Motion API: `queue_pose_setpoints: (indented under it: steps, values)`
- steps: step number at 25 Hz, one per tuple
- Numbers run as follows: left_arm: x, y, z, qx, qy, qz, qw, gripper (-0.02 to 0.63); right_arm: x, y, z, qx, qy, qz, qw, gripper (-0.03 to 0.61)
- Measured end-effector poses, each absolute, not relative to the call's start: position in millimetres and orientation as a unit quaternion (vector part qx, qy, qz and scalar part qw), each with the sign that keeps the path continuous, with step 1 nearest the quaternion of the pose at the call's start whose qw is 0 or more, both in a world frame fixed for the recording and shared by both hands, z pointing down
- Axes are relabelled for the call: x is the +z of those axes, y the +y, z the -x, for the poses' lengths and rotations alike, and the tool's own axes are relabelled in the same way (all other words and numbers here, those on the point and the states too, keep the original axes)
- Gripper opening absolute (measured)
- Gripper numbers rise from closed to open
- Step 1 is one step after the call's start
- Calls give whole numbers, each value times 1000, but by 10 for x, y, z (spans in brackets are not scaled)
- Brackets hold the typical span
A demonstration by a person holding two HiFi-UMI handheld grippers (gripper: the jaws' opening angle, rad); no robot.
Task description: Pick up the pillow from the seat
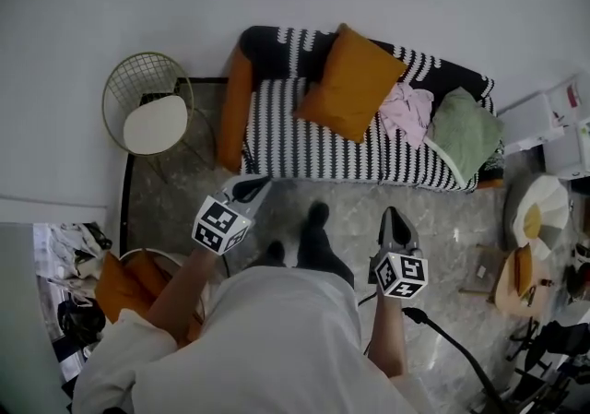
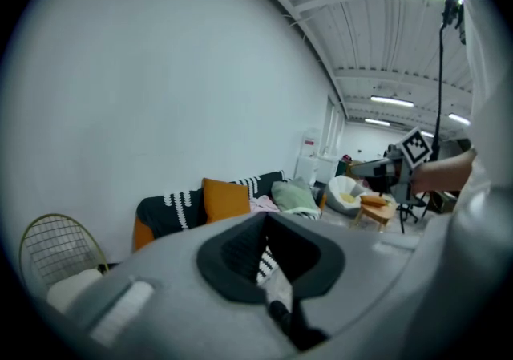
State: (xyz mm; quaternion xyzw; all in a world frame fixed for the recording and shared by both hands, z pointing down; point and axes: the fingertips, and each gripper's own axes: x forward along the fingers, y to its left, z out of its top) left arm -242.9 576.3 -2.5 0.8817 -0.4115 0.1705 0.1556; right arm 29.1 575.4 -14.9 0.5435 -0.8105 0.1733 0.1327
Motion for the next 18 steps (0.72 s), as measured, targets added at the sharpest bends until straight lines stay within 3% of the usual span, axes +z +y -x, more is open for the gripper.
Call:
queue_pose_setpoints:
  steps: [18]
  values:
    - [-5, 4313, 1640, 183, -436, -868, 152, 0, 45, 4004, -895, 183, -840, -492, 140, 6]
